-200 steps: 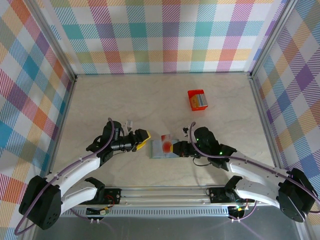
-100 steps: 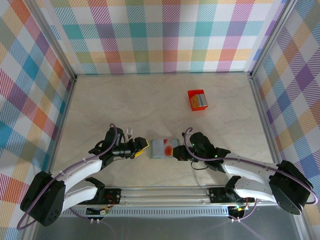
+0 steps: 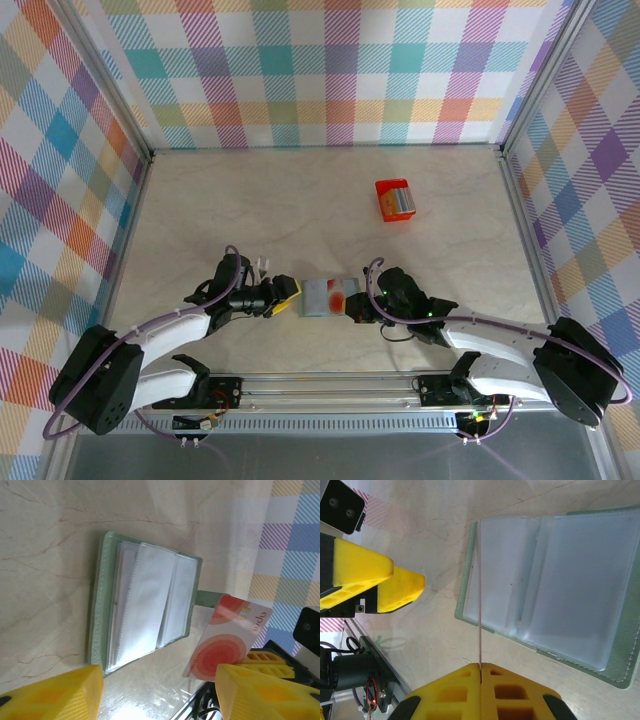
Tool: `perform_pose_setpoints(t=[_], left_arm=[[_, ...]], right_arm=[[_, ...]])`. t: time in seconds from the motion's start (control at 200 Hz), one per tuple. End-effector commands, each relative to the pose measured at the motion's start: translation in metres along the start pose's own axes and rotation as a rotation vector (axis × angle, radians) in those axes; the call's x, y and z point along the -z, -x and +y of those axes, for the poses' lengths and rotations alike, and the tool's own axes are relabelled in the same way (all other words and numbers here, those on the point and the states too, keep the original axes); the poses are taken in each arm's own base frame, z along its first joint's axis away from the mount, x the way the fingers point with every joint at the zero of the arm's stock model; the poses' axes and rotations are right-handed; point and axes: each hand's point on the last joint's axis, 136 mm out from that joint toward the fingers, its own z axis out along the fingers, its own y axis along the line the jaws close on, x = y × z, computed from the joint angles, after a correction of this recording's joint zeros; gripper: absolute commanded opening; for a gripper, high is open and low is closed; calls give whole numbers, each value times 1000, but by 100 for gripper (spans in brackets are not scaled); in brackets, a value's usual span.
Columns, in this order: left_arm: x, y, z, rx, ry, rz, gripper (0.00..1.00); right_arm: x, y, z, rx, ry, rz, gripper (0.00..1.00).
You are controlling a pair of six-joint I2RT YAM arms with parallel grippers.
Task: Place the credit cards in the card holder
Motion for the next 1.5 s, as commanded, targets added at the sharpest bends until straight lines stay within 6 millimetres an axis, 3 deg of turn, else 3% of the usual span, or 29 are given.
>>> perform_pose_setpoints(t=[0.0,0.155,0.34,0.79,1.03,1.495], left_arm=[[-5,-4,-3,-34,-21,26,60],[-8,-1,-6,-50,-19,33,59],[-13,1,-12,-64,-20,36,58],[-32,-1,-30,-99,-48,69,55],[-41,1,-32,-99,-48,81,55],[-45,2,-26,-86,-28,78,53]], right_arm=[[-3,3,2,5,7,-16,0],[-9,6,4,5,2,-10,0],[-9,10,-10,-64,-59,-47,0],[-17,20,-9,-112,2,-8,0],[-23,20,-5,-114,25,0,0],[-33,13,-21,-162,-12,33,0]])
